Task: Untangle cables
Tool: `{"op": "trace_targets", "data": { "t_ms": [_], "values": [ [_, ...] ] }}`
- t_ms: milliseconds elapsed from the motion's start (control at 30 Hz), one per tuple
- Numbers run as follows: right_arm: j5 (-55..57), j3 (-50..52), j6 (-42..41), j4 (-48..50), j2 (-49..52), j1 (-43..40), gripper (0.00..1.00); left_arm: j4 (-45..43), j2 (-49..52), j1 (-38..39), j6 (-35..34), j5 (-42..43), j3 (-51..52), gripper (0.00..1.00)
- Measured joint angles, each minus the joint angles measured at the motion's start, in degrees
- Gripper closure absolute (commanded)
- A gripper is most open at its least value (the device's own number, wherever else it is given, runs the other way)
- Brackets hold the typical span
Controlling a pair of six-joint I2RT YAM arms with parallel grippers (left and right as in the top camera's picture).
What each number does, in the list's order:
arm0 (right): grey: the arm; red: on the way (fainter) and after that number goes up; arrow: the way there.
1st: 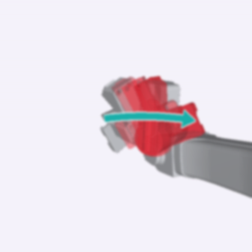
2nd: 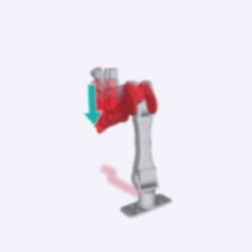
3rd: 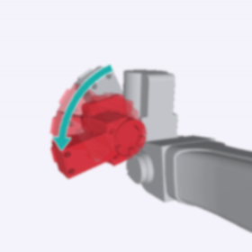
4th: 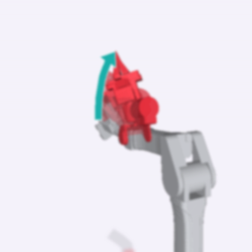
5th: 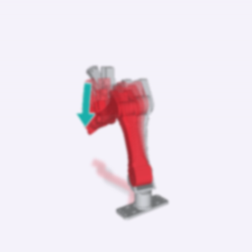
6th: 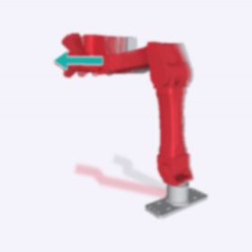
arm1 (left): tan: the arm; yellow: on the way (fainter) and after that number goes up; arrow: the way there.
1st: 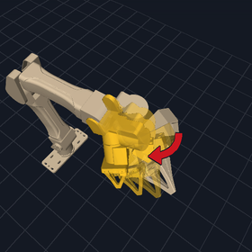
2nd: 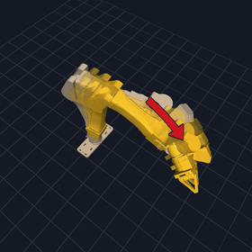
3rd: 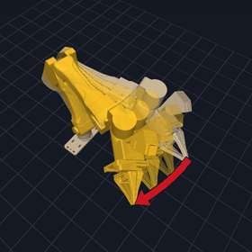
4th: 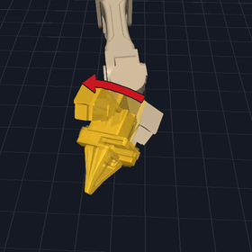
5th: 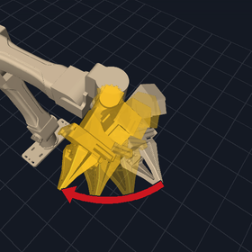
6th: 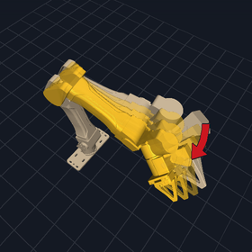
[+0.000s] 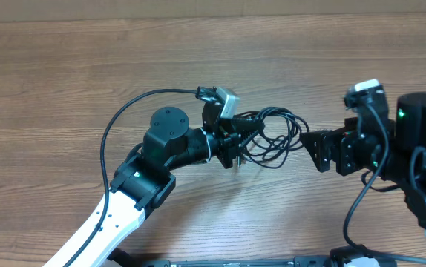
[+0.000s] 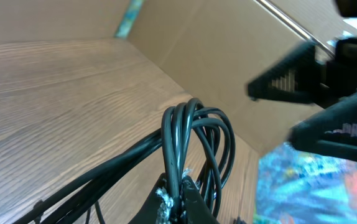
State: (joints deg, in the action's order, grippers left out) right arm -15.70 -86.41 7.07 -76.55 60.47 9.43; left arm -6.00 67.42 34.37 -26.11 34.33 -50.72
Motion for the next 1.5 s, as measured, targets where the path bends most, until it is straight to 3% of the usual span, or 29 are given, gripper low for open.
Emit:
{"op": "trace_targets", "data": {
  "t_ms": [267, 400, 500, 600, 667, 700, 733, 867, 1033, 1133, 1267, 1400, 1500],
  "values": [
    [-2.9, 0.0, 10.4, 0.1, 1.5, 0.0, 0.25, -2.6, 0.0, 1.0, 1.7, 2.0, 0.0, 0.96],
    [-4.2, 0.0, 12.8, 0.1, 1.5, 0.0, 0.38, -4.4, 0.0, 1.3, 1.6, 2.1, 0.0, 0.96],
    [-4.8, 0.0, 14.3, 0.1, 1.6, 0.0, 0.81, -4.5, 0.0, 1.3, 0.6, 2.1, 0.0, 0.96],
    [-5.0, 0.0, 14.1, 0.0, 2.1, 0.0, 0.96, -4.5, 0.0, 1.3, 0.3, 2.1, 0.0, 0.96],
    [-5.0, 0.0, 13.9, 0.0, 2.5, 0.0, 0.94, -4.6, 0.0, 1.3, -0.2, 2.1, 0.0, 0.96],
    [-5.0, 0.0, 14.0, 0.0, 2.8, 0.0, 0.76, -4.7, 0.0, 1.3, -0.5, 2.1, 0.0, 0.96],
    [-5.0, 0.0, 14.1, 0.0, 2.8, 0.0, 0.65, -4.7, 0.0, 1.3, -0.7, 2.1, 0.0, 0.96],
    [-5.1, 0.0, 14.0, 0.0, 2.9, 0.0, 0.52, -4.7, 0.0, 1.3, -0.8, 2.1, 0.0, 0.96],
    [-7.1, 0.0, 14.0, 0.0, 2.9, 0.0, 0.58, -4.8, 0.0, 1.3, -0.9, 2.1, 0.0, 0.96],
    [-8.3, 0.0, 13.9, 0.0, 2.9, 0.0, 0.69, -6.0, 0.0, 1.3, -2.5, 2.2, 0.0, 0.96],
    [-9.2, 0.0, 14.1, 0.0, 2.9, 0.0, 0.76, -7.8, 0.0, 1.3, -4.9, 2.6, 0.0, 0.96],
    [-9.6, 0.0, 14.1, 0.0, 2.9, 0.0, 0.96, -8.6, 0.0, 1.3, -5.5, 3.5, 0.0, 0.96],
    [-9.6, 0.0, 14.0, 0.1, 2.9, 0.0, 0.96, -8.6, 0.0, 1.3, -5.5, 3.7, 0.0, 0.96]
  ]
}}
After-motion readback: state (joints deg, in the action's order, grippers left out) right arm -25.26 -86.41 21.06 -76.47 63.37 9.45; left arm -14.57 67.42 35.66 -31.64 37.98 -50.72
